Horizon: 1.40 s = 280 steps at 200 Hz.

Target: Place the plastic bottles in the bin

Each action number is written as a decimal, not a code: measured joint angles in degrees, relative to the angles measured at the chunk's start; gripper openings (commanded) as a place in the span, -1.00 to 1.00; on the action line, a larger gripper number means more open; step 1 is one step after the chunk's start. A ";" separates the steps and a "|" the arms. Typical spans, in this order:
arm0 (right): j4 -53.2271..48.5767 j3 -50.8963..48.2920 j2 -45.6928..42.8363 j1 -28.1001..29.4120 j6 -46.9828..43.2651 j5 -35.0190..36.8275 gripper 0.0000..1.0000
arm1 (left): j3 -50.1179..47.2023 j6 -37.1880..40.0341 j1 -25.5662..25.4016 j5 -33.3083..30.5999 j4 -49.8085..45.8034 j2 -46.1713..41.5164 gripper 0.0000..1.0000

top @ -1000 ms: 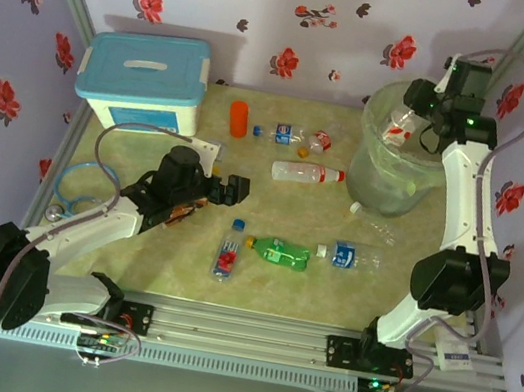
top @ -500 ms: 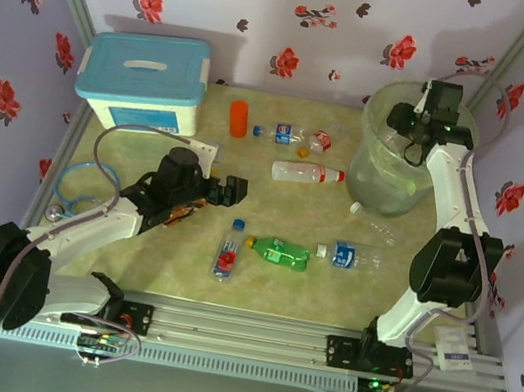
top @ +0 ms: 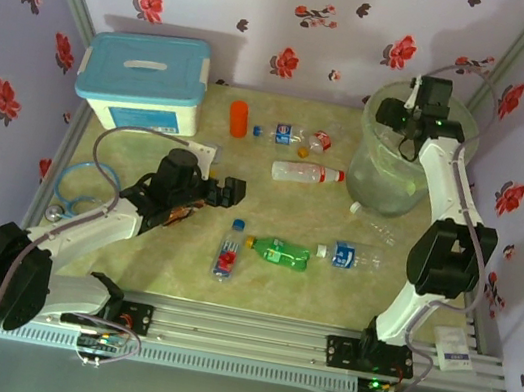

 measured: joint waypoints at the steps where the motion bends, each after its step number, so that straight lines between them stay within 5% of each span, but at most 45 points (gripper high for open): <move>1: -0.11 0.02 0.00 0.00 -0.02 -0.07 0.49 | 0.00 0.00 0.00 0.00 0.00 0.00 0.99; 46: -9.09 3.67 1.03 0.13 -0.48 -1.07 0.72 | -0.02 -0.20 0.15 0.00 0.04 0.04 0.99; 103: -15.69 16.55 -0.44 0.13 -2.19 1.01 0.73 | -0.59 -0.42 0.20 0.00 0.28 0.04 0.99; 169: -18.75 21.62 -2.25 -0.68 -3.85 3.21 0.14 | -0.79 -0.59 0.22 0.00 0.28 0.92 0.99; 241: -14.36 25.64 8.63 -0.66 -2.34 1.05 -0.03 | -0.79 -0.59 0.22 0.00 0.26 0.92 0.99; 280: -3.34 10.03 3.85 1.60 -0.74 0.68 -0.06 | -0.79 -0.59 0.48 0.00 0.28 0.98 0.99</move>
